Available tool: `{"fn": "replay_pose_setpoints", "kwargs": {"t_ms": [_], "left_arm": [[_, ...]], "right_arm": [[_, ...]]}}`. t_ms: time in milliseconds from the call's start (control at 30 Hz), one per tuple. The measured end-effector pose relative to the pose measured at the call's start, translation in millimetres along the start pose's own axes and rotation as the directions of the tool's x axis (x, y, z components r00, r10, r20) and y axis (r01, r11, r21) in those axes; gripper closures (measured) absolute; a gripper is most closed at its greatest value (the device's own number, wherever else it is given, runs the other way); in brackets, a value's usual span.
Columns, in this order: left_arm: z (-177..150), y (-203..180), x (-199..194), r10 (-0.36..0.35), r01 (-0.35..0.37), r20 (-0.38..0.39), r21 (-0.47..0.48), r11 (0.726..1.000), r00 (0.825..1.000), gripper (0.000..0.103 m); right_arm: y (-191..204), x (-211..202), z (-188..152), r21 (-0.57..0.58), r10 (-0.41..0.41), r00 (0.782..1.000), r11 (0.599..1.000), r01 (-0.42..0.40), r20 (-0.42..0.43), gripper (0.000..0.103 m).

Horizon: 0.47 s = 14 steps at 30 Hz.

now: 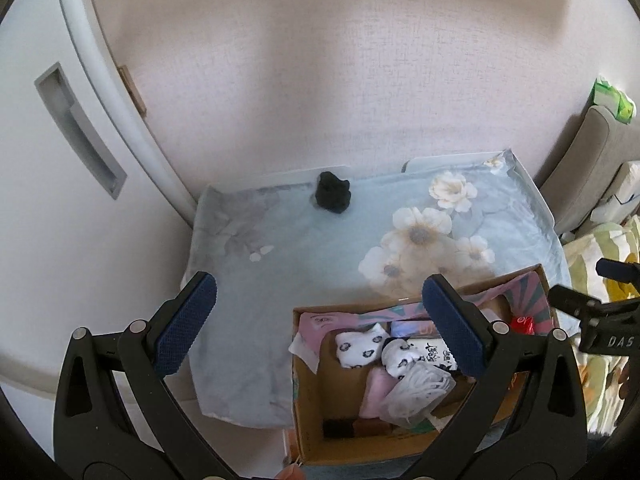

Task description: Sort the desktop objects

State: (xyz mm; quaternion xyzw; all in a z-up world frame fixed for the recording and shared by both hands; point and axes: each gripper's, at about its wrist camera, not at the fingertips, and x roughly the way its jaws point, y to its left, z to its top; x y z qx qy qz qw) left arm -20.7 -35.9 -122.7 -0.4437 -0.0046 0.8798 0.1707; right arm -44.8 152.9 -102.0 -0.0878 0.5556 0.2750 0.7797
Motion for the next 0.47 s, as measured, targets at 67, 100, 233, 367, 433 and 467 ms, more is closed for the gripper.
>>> {"fn": "replay_pose_setpoints", "kwargs": {"t_ms": [67, 100, 233, 367, 433, 467], "left_arm": [[0, 2, 1, -0.007, 0.007, -0.009, -0.005, 1.0, 1.0, 0.0], [1, 4, 2, -0.007, 0.006, -0.016, -0.012, 1.0, 1.0, 0.0], [-1, 16, 4, -0.018, 0.016, -0.02, -0.056, 0.998, 1.0, 0.0], [-3, 25, 5, -0.009, 0.007, -0.02, -0.069, 0.998, 1.0, 0.0], [-3, 27, 6, -0.015, 0.013, -0.02, -0.077, 0.997, 1.0, 0.0], [-4, 29, 6, -0.015, 0.014, -0.016, -0.084, 0.996, 1.0, 0.0]], "right_arm": [[1, -5, 1, 0.001, -0.023, 0.999, 1.0, 0.023, 0.03, 0.0], [3, -7, 1, -0.004, -0.04, 0.998, 0.999, 0.04, 0.055, 0.0], [6, -13, 1, -0.002, -0.059, 0.994, 0.998, 0.059, 0.088, 0.0], [7, -14, -1, -0.001, -0.067, 0.994, 0.998, 0.067, 0.088, 0.0], [8, -13, -2, 0.002, -0.065, 0.994, 0.998, 0.065, 0.086, 0.0], [8, -13, -2, 0.002, -0.065, 0.994, 0.998, 0.065, 0.083, 0.0]]}}
